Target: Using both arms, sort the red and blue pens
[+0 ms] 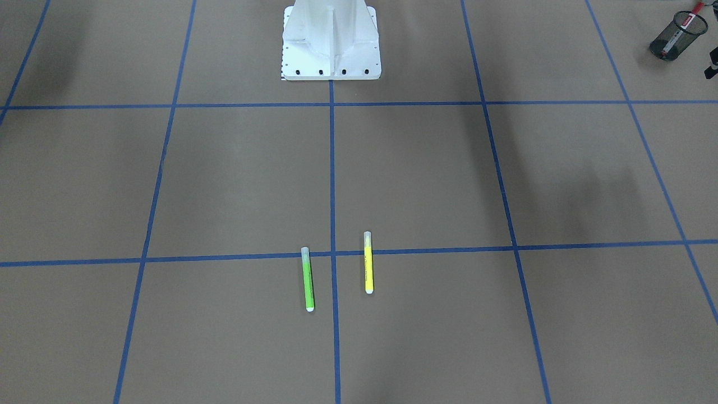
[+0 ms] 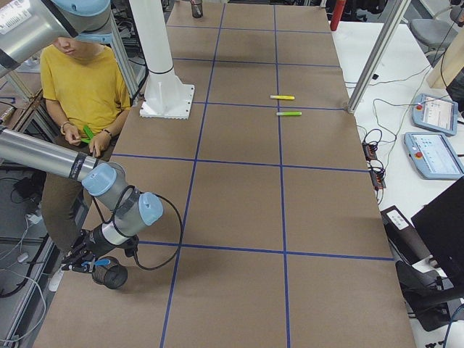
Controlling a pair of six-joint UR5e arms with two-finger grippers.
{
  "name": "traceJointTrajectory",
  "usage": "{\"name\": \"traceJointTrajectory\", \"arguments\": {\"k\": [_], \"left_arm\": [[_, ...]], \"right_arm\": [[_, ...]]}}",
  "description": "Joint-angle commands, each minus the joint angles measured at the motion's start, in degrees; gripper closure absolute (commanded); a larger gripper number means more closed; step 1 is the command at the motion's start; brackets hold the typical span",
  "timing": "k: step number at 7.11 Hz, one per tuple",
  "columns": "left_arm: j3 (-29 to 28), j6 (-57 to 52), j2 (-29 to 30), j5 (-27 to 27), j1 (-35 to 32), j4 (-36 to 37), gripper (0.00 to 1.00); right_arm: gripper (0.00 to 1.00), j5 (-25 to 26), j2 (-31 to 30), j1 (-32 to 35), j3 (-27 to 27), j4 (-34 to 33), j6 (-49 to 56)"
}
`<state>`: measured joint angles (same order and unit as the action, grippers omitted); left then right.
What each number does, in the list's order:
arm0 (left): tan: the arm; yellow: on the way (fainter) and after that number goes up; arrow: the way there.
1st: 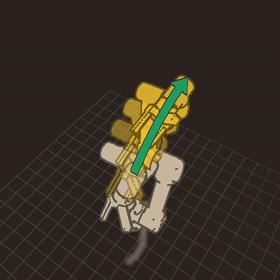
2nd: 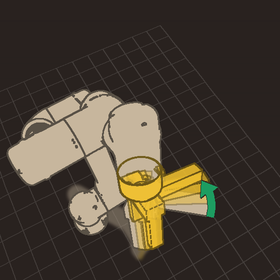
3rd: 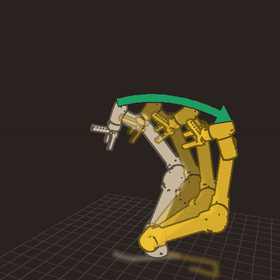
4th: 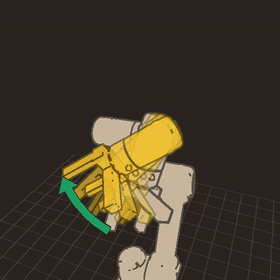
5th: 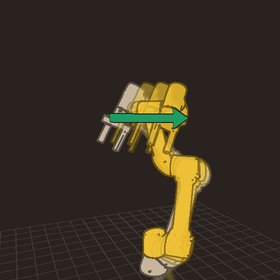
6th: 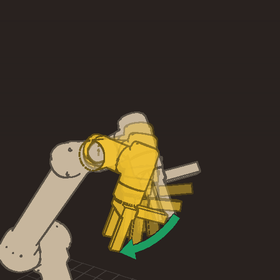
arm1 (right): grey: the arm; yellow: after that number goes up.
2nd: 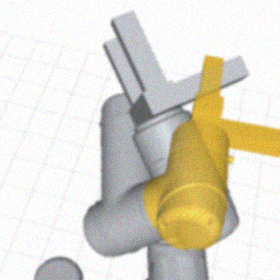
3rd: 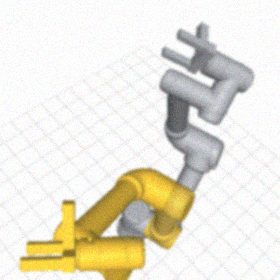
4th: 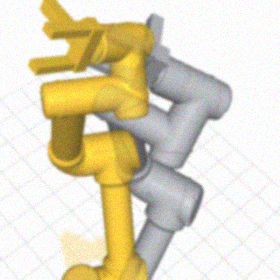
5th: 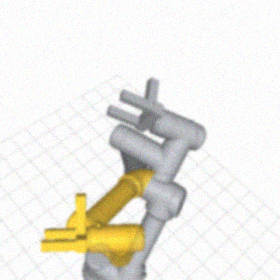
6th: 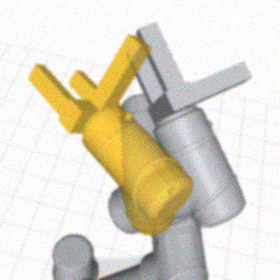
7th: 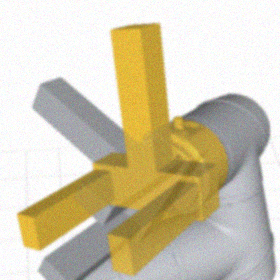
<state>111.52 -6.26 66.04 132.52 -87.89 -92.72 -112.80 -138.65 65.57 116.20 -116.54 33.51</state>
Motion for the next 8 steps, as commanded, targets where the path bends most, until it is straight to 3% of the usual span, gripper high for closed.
{"name": "traceJointTrajectory", "arguments": {"k": [1, 6, 7, 8], "left_arm": [[-0.2, -0.1, -0.1, -0.1, 0.0, 0.0, 0.00], [-0.1, -0.1, -0.1, -0.1, -0.1, 0.0, 0.00], [-0.2, -0.1, -0.1, -0.1, -0.1, 0.0, 0.00], [-0.2, -0.1, -0.1, -0.1, -0.1, 0.0, 0.00]], "right_arm": [[1.00, -0.1, 0.6, 0.0, -1.4, 0.8, 0.0], [1.00, 0.1, 0.7, -0.1, -4.5, 3.9, 0.6], [0.88, 0.1, 0.7, 0.0, -4.6, 3.9, 0.6], [0.40, 0.2, 0.7, 0.0, -4.5, 4.0, 0.5]]}}
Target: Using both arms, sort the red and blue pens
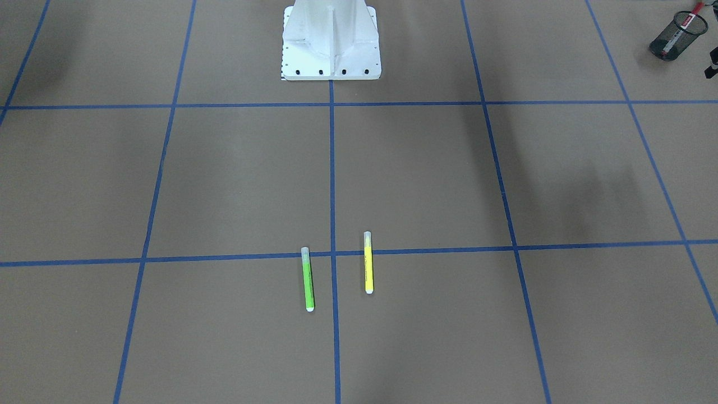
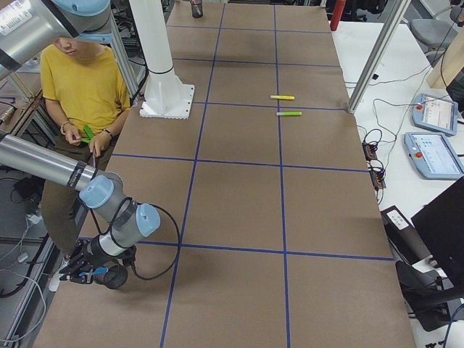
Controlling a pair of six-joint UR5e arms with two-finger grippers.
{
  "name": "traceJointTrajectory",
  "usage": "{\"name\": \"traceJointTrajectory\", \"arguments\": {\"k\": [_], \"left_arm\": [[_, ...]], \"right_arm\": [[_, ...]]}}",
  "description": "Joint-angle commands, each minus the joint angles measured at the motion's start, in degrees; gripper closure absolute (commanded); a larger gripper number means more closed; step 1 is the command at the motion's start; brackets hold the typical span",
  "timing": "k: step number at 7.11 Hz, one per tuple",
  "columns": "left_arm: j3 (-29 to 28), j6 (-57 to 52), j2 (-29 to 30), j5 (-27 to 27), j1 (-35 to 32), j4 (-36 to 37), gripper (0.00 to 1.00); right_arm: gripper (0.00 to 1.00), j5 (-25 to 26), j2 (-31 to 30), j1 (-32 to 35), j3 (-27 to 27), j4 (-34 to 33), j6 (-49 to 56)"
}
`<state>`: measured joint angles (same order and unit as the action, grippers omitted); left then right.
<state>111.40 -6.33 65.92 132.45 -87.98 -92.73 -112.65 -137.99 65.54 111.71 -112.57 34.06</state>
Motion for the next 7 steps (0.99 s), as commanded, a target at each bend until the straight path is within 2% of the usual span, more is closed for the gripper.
{"name": "traceJointTrajectory", "arguments": {"k": [1, 4, 7], "left_arm": [[0.0, 0.0, 0.0, 0.0, 0.0, 0.0, 0.00], [0.0, 0.0, -0.1, 0.1, -0.2, 0.0, 0.00], [0.4, 0.0, -1.1, 0.4, -0.4, 0.0, 0.00]], "right_arm": [[0.00, 0.0, 0.0, 0.0, 0.0, 0.1, 0.0], [0.00, 0.1, 0.0, 0.0, 0.3, 0.2, 1.3], [0.00, 0.2, 5.9, 0.5, 2.1, -0.5, 5.1]]}}
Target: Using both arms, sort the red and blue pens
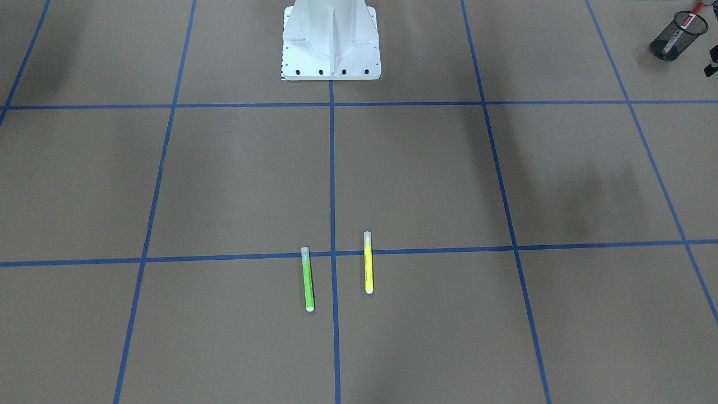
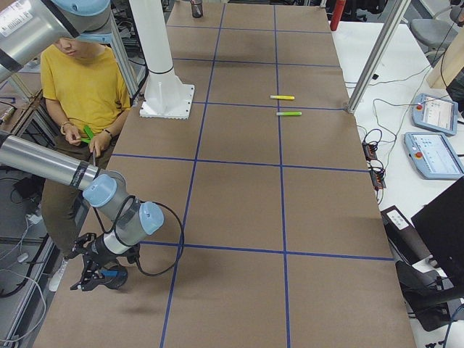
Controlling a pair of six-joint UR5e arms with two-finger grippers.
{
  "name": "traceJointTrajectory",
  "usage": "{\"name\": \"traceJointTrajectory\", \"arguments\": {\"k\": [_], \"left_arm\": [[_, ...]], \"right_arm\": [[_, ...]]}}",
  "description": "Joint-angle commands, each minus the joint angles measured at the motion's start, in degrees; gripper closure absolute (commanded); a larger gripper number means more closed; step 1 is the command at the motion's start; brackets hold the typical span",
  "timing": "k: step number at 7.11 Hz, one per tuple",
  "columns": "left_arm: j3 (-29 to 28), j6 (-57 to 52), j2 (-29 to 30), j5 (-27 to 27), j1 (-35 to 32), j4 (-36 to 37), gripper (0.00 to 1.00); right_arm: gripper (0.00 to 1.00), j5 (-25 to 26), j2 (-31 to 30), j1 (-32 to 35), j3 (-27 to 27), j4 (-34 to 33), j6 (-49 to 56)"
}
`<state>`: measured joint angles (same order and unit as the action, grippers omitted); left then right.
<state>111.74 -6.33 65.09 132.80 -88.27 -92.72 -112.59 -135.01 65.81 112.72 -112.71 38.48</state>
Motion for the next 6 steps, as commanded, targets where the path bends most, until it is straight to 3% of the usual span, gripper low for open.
{"name": "traceJointTrajectory", "arguments": {"k": [1, 4, 5, 6], "left_arm": [[-0.1, 0.1, -0.2, 0.1, -0.1, 0.0, 0.00], [-0.6, 0.5, 0.1, 0.2, 0.0, 0.0, 0.00], [-1.4, 0.4, 0.3, 0.2, 0.0, -0.1, 0.00], [-1.7, 0.4, 0.5, 0.2, 0.0, -0.1, 0.00]], "right_arm": [[0.00, 0.3, 6.6, 1.6, 1.3, -0.3, 0.5], [0.00, -0.6, 22.2, 10.2, 1.3, -0.5, 0.1], [0.00, -2.5, 27.0, 11.0, 1.1, -0.5, -0.4], [0.00, -8.8, 31.0, 14.1, 1.1, -0.4, -0.7]]}}
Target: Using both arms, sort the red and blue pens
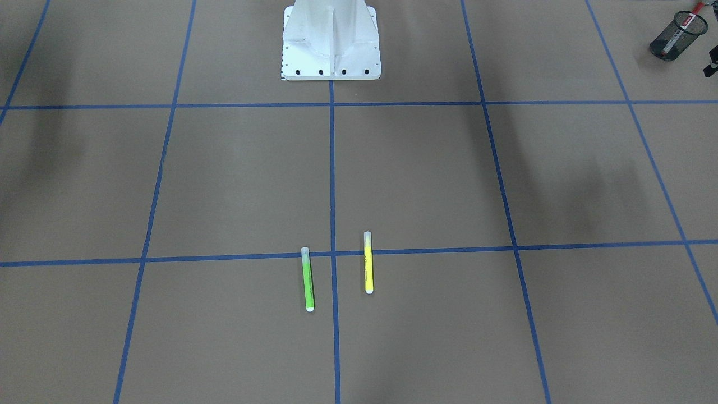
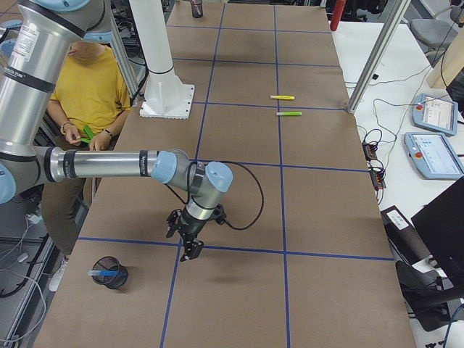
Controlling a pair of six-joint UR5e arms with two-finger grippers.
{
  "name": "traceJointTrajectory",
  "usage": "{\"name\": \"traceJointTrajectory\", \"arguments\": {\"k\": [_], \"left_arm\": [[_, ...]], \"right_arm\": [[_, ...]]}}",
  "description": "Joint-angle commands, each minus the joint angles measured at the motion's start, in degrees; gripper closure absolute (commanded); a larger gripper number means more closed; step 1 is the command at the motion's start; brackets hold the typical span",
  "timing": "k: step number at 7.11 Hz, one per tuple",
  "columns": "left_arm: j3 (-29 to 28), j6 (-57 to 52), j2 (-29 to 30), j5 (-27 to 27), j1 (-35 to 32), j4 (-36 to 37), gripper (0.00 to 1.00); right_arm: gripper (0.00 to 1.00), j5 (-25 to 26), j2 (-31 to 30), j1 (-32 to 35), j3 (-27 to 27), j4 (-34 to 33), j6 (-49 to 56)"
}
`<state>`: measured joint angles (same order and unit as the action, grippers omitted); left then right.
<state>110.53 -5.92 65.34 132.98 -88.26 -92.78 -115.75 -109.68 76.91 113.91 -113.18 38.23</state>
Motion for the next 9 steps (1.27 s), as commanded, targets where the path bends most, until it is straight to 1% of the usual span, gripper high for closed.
{"name": "traceJointTrajectory", "arguments": {"k": [1, 2, 3, 4, 5, 7, 8, 9], "left_arm": [[-0.5, 0.1, 0.6, 0.0, 0.0, 0.0, 0.00], [-0.6, 0.2, 0.9, 0.0, 0.1, 0.0, 0.00], [-0.6, 0.3, 1.5, 0.0, 0.1, 0.0, 0.00], [-0.5, 0.3, 1.5, 0.0, 0.0, 0.0, 0.00], [-0.5, 0.3, 1.9, 0.1, 0.1, 0.0, 0.00], [-0.9, 0.6, 3.7, 0.0, 0.1, 0.1, 0.00], [-2.2, 0.7, 5.6, 0.0, 0.0, 0.1, 0.00], [-3.6, 5.4, 7.9, 0.1, 0.0, 0.0, 0.00]], "right_arm": [[0.00, -12.3, 7.6, 4.4, -0.3, 0.6, -3.4], [0.00, -14.8, 11.1, 4.5, -0.2, 0.7, -12.0], [0.00, -14.6, 15.8, 4.5, -1.4, 0.8, -21.9], [0.00, -13.6, 21.4, 5.0, -3.8, 0.9, -29.7], [0.00, -12.4, 25.6, 6.2, -6.7, 1.8, -33.2], [0.00, -12.7, 26.2, 7.1, -14.9, 13.8, -38.6], [0.01, -13.0, 25.7, 7.5, -15.6, 15.3, -40.1], [0.01, -13.2, 24.8, 8.9, -15.6, 15.3, -40.1]]}}
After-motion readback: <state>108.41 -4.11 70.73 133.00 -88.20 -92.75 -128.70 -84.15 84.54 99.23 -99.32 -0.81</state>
